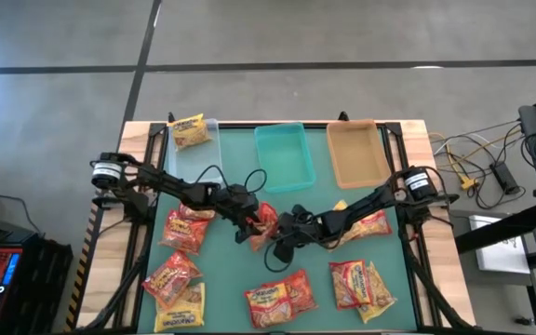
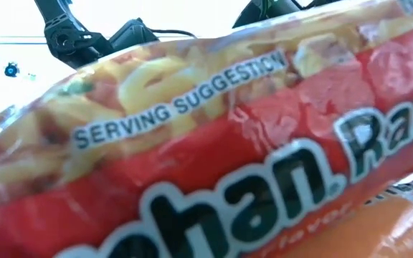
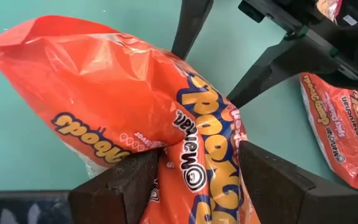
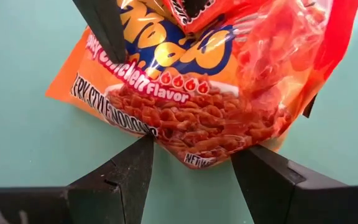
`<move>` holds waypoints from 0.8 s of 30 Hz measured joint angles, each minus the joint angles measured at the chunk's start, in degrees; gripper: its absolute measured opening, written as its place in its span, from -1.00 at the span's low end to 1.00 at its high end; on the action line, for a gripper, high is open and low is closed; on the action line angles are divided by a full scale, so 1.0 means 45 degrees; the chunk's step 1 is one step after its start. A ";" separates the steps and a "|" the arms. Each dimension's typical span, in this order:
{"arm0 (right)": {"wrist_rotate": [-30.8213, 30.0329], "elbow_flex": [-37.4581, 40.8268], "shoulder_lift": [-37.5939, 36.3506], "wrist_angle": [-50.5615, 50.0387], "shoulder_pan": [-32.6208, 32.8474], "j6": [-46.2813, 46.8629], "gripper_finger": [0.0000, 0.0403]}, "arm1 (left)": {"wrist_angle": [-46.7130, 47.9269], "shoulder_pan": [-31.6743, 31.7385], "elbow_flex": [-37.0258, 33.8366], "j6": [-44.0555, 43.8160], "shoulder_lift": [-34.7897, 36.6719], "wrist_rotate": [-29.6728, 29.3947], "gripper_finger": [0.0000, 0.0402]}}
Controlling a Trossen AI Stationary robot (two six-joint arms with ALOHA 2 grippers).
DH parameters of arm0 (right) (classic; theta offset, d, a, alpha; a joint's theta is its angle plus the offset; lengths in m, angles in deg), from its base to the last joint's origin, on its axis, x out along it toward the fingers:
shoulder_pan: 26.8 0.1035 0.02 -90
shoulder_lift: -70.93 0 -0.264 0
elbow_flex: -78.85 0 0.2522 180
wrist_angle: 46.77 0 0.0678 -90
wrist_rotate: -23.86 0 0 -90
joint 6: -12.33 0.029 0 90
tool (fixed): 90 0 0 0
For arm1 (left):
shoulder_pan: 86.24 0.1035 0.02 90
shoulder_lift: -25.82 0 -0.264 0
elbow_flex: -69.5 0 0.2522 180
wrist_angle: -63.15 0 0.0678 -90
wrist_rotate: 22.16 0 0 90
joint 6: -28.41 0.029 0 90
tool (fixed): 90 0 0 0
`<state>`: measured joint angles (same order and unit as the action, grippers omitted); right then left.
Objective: Sort Maruchan noodles
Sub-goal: Put the red noodle pack into the green bin
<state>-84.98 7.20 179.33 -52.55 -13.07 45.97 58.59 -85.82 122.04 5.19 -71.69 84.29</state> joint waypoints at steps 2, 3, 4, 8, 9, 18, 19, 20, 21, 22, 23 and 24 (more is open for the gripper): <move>-0.0169 0.0000 0.0054 0.0173 0.0002 -0.0117 0.01 | 0.0091 0.0000 -0.0005 0.0000 0.0000 0.0004 0.03; -0.0222 0.0000 0.0058 0.0206 0.0002 -0.0141 0.01 | 0.0121 0.0005 -0.0005 0.0000 0.0000 0.0003 0.03; -0.0302 0.0000 0.0053 0.0234 0.0002 -0.0164 0.01 | 0.0157 0.0005 -0.0005 0.0000 0.0003 0.0000 0.03; -0.0398 0.0005 0.0043 0.0377 -0.0003 -0.0357 0.01 | 0.0228 0.0005 -0.0005 -0.0009 0.0010 0.0005 0.03; -0.0407 0.0010 0.0043 0.0403 -0.0003 -0.0426 0.01 | 0.0229 0.0005 -0.0005 -0.0063 0.0010 -0.0002 0.03; -0.0863 0.0039 0.0063 0.0891 -0.0023 -0.1297 0.01 | 0.0320 0.0000 -0.0014 -0.0293 0.0015 -0.0240 -0.11; -0.0936 0.0039 0.0063 0.0913 -0.0025 -0.1371 0.01 | 0.0315 0.0000 -0.0014 -0.0315 0.0019 -0.0262 -0.15; -0.0982 0.0039 0.0068 0.0928 -0.0028 -0.1432 0.01 | 0.0316 0.0000 -0.0014 -0.0331 0.0020 -0.0353 -0.19; -0.1022 0.0039 0.0068 0.0935 -0.0034 -0.1497 0.01 | 0.0320 0.0000 -0.0014 -0.0345 0.0029 -0.0454 -0.23; -0.1051 0.0039 0.0068 0.0944 -0.0038 -0.1551 0.01 | 0.0325 0.0000 -0.0014 -0.0350 0.0029 -0.0495 -0.28; -0.1055 0.0039 0.0068 0.0953 -0.0043 -0.1589 0.01 | 0.0323 0.0000 -0.0014 -0.0350 0.0029 -0.0513 -0.33; -0.1060 0.0039 0.0068 0.0953 -0.0047 -0.1611 0.01 | 0.0323 0.0000 -0.0014 -0.0350 0.0033 -0.0537 -0.38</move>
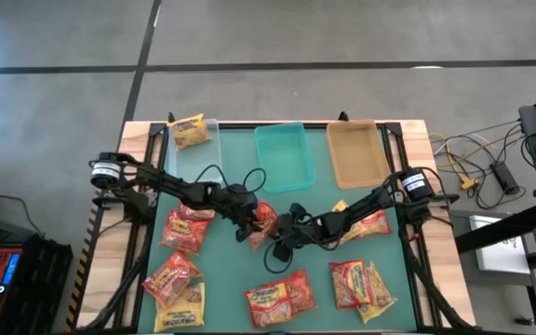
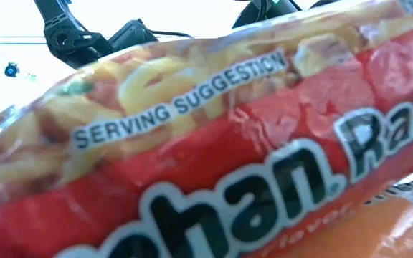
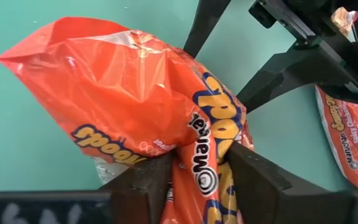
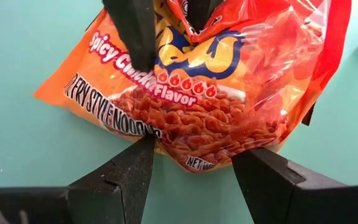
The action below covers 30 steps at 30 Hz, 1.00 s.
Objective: Sort Maruchan noodles
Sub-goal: Put the red noodle pack into the green bin
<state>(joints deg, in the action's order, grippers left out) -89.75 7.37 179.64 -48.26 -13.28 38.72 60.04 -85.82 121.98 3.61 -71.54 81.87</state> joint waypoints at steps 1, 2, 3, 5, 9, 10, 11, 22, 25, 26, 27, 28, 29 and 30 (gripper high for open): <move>-0.0004 0.0000 0.0000 0.0000 0.0000 -0.0006 0.01 | -0.0003 0.0000 0.0000 0.0004 0.0001 -0.0007 -0.43; -0.0005 0.0000 0.0000 -0.0009 0.0000 -0.0009 0.01 | -0.0006 0.0000 0.0000 0.0010 0.0001 -0.0007 -0.48; 0.0001 0.0000 0.0000 -0.0022 0.0000 -0.0011 0.01 | -0.0025 0.0000 0.0000 0.0022 0.0006 -0.0002 -0.54; 0.0118 0.0000 -0.0014 -0.0068 -0.0005 -0.0003 0.01 | -0.0046 0.0000 0.0000 0.0032 0.0016 -0.0002 -0.63; 0.1066 -0.0009 -0.0352 -0.0673 -0.0055 0.0689 0.01 | -0.0176 -0.0009 0.0010 0.0005 0.0020 0.0022 -0.78; 0.1334 -0.0026 -0.0474 -0.0941 -0.0058 0.0952 0.01 | -0.0218 -0.0015 0.0014 0.0004 0.0020 0.0046 -0.79; 0.1567 -0.0049 -0.0633 -0.1281 -0.0053 0.1173 0.01 | -0.0223 -0.0015 0.0015 0.0008 0.0032 0.0048 -0.80; 0.3833 -0.0068 -0.2055 -0.3912 0.0092 0.2595 0.01 | 0.0040 -0.0015 0.0287 0.0387 0.0527 0.0030 -0.82; 0.3940 -0.0063 -0.2098 -0.3961 0.0092 0.2795 0.01 | 0.0171 -0.0015 0.0552 0.0489 0.0545 0.0081 -0.82; 0.3981 -0.0063 -0.2116 -0.3968 0.0093 0.2842 0.01 | 0.0274 -0.0015 0.0633 0.0597 0.0545 0.0095 -0.82; 0.4008 -0.0063 -0.2127 -0.3980 0.0098 0.2922 0.01 | 0.0409 -0.0015 0.0720 0.0676 0.0550 0.0104 -0.82; 0.4026 -0.0063 -0.2127 -0.4046 0.0115 0.3050 0.01 | 0.0500 -0.0015 0.0805 0.0727 0.0550 0.0111 -0.82; 0.4139 -0.0050 -0.2127 -0.4107 0.0121 0.3200 0.01 | 0.0590 -0.0015 0.0907 0.0738 0.0550 0.0115 -0.83; 0.4419 -0.0044 -0.2127 -0.4130 0.0135 0.3273 0.01 | 0.0709 -0.0013 0.1019 0.0766 0.0557 0.0148 -0.83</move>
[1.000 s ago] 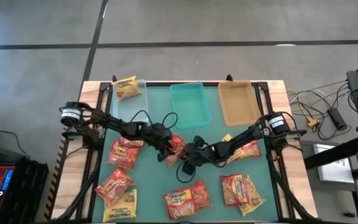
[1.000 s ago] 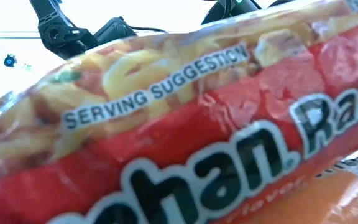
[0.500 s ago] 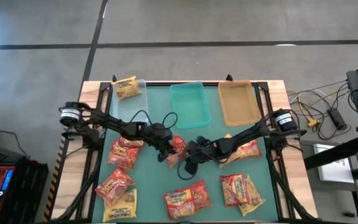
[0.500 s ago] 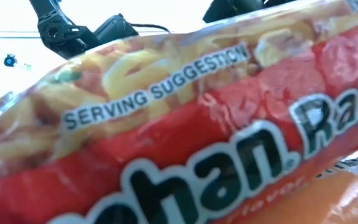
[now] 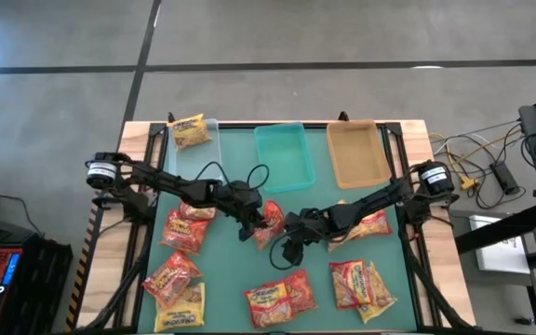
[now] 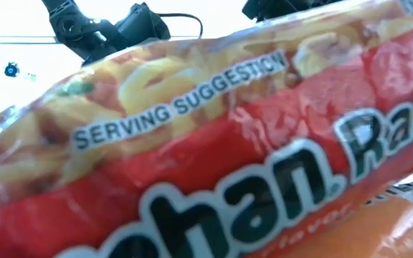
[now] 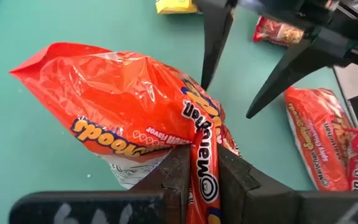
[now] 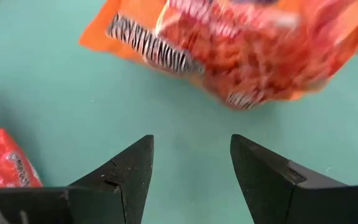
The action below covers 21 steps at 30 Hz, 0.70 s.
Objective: Sort Maruchan noodles
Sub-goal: Put the red noodle pack into the green bin
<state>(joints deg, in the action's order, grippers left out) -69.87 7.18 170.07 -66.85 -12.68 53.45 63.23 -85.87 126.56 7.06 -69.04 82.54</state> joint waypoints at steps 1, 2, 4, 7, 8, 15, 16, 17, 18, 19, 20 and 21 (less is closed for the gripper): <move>0.0280 0.0000 -0.0003 0.0004 0.0014 0.0057 0.01 | 0.0090 0.0003 0.0094 0.0098 0.0008 0.0034 -0.83; 0.0563 0.0000 -0.0005 0.0007 0.0044 0.0103 0.01 | 0.0217 0.0003 0.0211 0.0207 0.0008 0.0052 -0.83; 0.0895 0.0000 -0.0005 -0.0030 0.0138 0.0111 0.01 | 0.0412 0.0002 0.0399 0.0304 0.0008 0.0064 -0.83; 0.0956 0.0000 -0.0005 -0.0274 0.0339 0.0116 0.01 | 0.0416 0.0003 0.0663 0.0526 0.0008 0.0068 -0.83; 0.0964 0.0000 -0.0005 -0.0343 0.0397 0.0135 0.01 | 0.0447 0.0003 0.0761 0.0617 0.0013 0.0073 -0.83; 0.0977 0.0004 -0.0005 -0.0440 0.0756 0.0689 0.01 | 0.1653 0.0202 0.1907 0.1624 0.0017 -0.0088 -0.82; 0.0977 0.0002 -0.0005 -0.0435 0.0783 0.0689 0.01 | 0.1788 0.0275 0.2107 0.1837 0.0022 -0.0106 -0.82; 0.0977 0.0005 -0.0005 -0.0440 0.0816 0.0691 0.01 | 0.1908 0.0356 0.2304 0.2003 0.0022 -0.0116 -0.82; 0.0977 0.0005 -0.0005 -0.0437 0.0816 0.0698 0.01 | 0.1958 0.0455 0.2462 0.2116 0.0031 -0.0138 -0.82; 0.0977 0.0005 -0.0005 -0.0439 0.0821 0.0699 0.01 | 0.2001 0.0557 0.2585 0.2153 0.0041 -0.0150 -0.82; 0.0976 0.0005 -0.0005 -0.0439 0.0821 0.0699 0.01 | 0.2087 0.0634 0.2680 0.2162 0.0042 -0.0145 -0.82; 0.0960 0.0005 -0.0005 -0.0439 0.0815 0.0706 0.01 | 0.2285 0.0694 0.2747 0.2163 0.0042 -0.0144 -0.82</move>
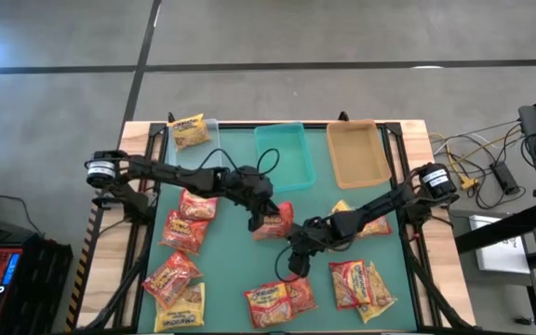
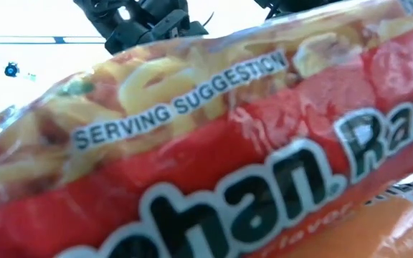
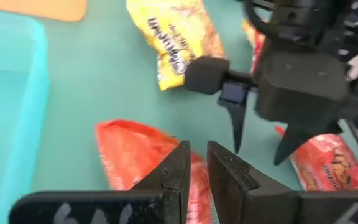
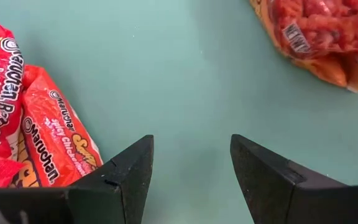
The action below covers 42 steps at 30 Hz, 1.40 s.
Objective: Sort Maruchan noodles
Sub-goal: Put the red noodle pack into the green bin
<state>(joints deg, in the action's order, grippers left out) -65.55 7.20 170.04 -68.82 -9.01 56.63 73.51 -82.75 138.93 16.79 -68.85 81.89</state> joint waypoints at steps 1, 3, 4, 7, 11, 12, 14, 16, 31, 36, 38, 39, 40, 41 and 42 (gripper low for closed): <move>-0.0030 0.0000 0.0000 0.0001 -0.0003 -0.0013 0.01 | 0.0211 0.0022 0.0008 0.0017 0.0000 -0.0008 -0.82; -0.0121 0.0000 -0.0005 0.0004 -0.0008 -0.0100 0.01 | 0.0698 0.0008 -0.0038 0.0137 0.0000 -0.0006 -0.82; -0.0160 0.0000 -0.0002 -0.0001 -0.0008 -0.0132 0.01 | 0.0916 -0.0002 -0.0091 0.0151 0.0000 -0.0006 -0.82; -0.0419 0.0000 -0.0005 0.0017 -0.0012 -0.0148 0.01 | 0.1085 -0.0008 -0.0444 0.0096 0.0003 -0.0009 -0.82; -0.1804 -0.0036 -0.0005 0.0025 -0.0012 -0.0177 0.01 | 0.1413 -0.0022 -0.1071 -0.0230 0.0319 -0.0040 -0.82; -0.2163 -0.0054 -0.0005 0.0030 -0.0013 -0.0182 0.01 | 0.1514 -0.0031 -0.1278 -0.0289 0.0495 -0.0036 -0.82; -0.2902 -0.0078 -0.0005 0.0062 -0.0022 -0.0192 0.01 | 0.1564 -0.0045 -0.1737 -0.0463 0.0900 -0.0036 -0.82; -0.3772 -0.0078 -0.0005 0.0056 -0.0022 -0.0178 0.01 | 0.1531 -0.0037 -0.2174 -0.0575 0.1455 -0.0430 -0.82; -0.5270 0.0165 0.0545 0.0074 -0.0040 0.0352 0.01 | -0.4880 -0.0040 -0.6955 -0.2903 0.3281 -0.0904 -0.68; -0.5469 0.0136 0.1343 0.0370 -0.0123 0.0367 0.01 | -0.5272 -0.0040 -0.7185 -0.2872 0.2961 -0.0905 -0.43; -0.5657 0.0119 0.1560 0.0420 -0.0122 0.0348 0.01 | -0.5383 -0.0040 -0.7081 -0.2731 0.2736 -0.0901 -0.32; -0.5716 0.0112 0.1607 0.0446 -0.0119 0.0343 0.01 | -0.5365 -0.0040 -0.7045 -0.2649 0.2652 -0.0905 -0.27; -0.5706 0.0112 0.1622 0.0445 -0.0121 0.0343 0.01 | -0.5328 -0.0040 -0.7028 -0.2593 0.2542 -0.0900 -0.22; -0.5690 0.0112 0.1621 0.0426 -0.0124 0.0343 0.01 | -0.5336 -0.0040 -0.6916 -0.2565 0.2390 -0.0904 -0.16; -0.5684 0.0111 0.1578 0.0411 -0.0124 0.0343 0.01 | -0.5374 -0.0040 -0.6831 -0.2550 0.2245 -0.0905 -0.12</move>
<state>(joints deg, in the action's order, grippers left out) -91.12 7.70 177.14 -66.97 -9.57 58.17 49.33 -82.93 108.19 5.32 -58.75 77.82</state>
